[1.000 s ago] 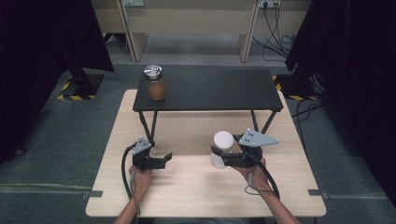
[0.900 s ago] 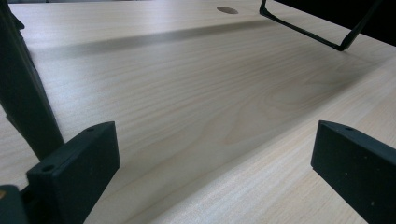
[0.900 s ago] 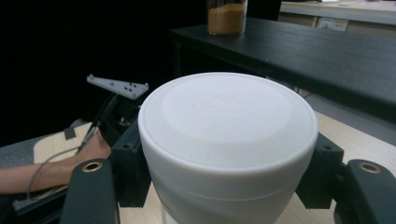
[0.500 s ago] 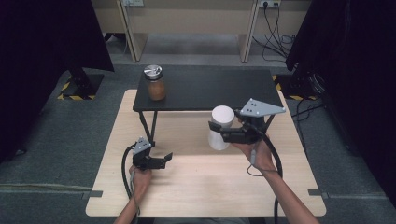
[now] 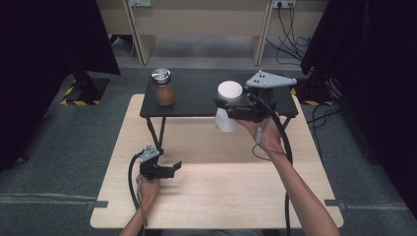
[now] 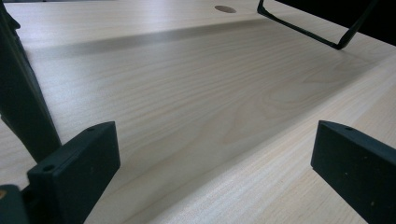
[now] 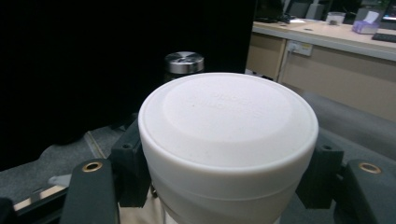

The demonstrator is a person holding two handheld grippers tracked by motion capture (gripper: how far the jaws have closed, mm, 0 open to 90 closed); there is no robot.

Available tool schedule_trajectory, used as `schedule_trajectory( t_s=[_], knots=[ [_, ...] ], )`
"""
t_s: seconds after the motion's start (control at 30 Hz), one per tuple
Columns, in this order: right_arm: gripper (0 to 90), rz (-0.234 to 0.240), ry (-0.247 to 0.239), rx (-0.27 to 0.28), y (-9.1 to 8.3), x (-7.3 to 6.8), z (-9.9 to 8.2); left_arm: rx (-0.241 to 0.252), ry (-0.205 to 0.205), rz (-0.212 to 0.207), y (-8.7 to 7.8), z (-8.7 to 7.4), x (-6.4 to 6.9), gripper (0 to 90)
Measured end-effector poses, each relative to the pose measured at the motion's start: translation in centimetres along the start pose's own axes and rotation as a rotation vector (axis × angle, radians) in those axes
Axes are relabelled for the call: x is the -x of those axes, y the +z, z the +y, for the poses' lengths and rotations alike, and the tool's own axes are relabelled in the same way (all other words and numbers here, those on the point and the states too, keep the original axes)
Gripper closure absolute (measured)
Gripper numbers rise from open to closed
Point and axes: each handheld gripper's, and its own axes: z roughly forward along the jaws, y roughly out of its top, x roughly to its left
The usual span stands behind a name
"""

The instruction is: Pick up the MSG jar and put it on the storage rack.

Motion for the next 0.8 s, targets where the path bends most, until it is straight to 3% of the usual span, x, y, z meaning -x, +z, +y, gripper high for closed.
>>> schedule_trajectory(
  t_s=[0.47, 0.8],
  knots=[
    [34.2, -0.151, 0.079, -0.029, 4.7, 2.0, 2.1, -0.003, 0.001, -0.005, 0.0, 0.0, -0.1, 0.5],
    [34.2, -0.254, 0.107, -0.043, 7.7, 2.0, 3.5, -0.003, 0.002, -0.007, 0.0, 0.0, -0.1, 0.5]
  ],
)
